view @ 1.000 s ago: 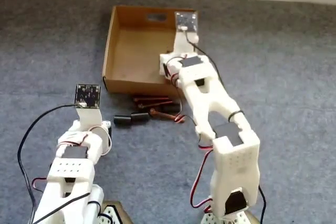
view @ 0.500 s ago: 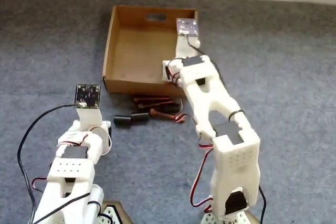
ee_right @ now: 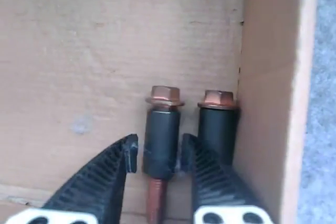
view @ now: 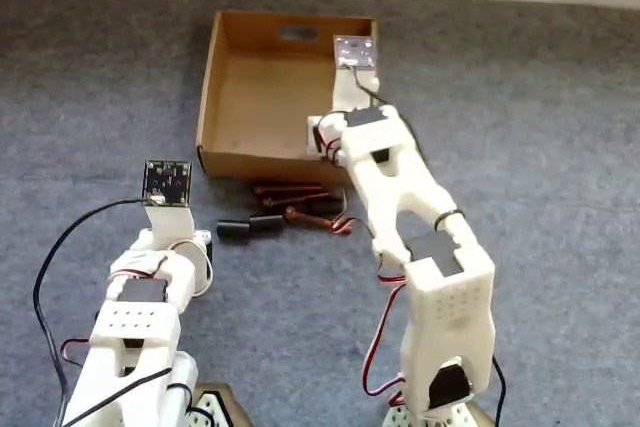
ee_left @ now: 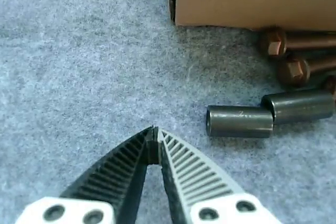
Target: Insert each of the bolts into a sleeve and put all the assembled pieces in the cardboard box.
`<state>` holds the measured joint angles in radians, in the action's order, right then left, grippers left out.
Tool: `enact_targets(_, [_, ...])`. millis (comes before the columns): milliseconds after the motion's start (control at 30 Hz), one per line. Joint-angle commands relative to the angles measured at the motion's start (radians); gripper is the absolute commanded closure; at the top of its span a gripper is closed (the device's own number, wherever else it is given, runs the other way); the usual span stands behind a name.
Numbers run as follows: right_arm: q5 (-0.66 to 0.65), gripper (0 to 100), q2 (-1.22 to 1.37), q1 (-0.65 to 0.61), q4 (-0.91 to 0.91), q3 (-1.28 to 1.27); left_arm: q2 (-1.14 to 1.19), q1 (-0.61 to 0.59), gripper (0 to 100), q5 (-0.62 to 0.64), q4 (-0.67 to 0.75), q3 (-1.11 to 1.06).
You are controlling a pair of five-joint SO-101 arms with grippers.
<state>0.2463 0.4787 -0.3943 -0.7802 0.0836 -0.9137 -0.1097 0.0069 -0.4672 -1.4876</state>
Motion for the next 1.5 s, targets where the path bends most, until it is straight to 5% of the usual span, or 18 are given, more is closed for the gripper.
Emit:
enact_targets(0, [0.005, 85.4, -0.018, -0.002, -0.021, 0.048, -0.015, 0.016, 98, -0.006, 0.012, 0.004])
enact_targets(167, [0.005, 85.8, -0.019, 0.004, -0.062, 0.153, -0.015, 0.016, 98, -0.006, 0.012, 0.004])
enact_targets(300, [0.005, 99.8, -0.016, -0.015, -0.165, 0.274, -0.015, 0.016, 98, -0.006, 0.012, 0.004])
enact_targets(667, [-0.110, 99.3, -0.039, -0.074, -0.255, 0.242, -0.015, 0.016, 98, -0.006, 0.015, 0.004])
enact_targets(967, [-0.196, 99.3, -0.389, -0.091, -0.496, 0.231, -0.015, 0.018, 98, -0.006, 0.017, 0.004])
enact_targets(1200, [-0.295, 99.0, -0.648, -0.225, -0.576, -0.042, -0.015, 0.010, 97, -0.006, 0.017, 0.007])
enact_targets(1467, [-0.405, 85.3, -0.789, -0.352, -0.291, -0.550, -0.013, -0.217, 98, 0.000, 0.012, 0.071])
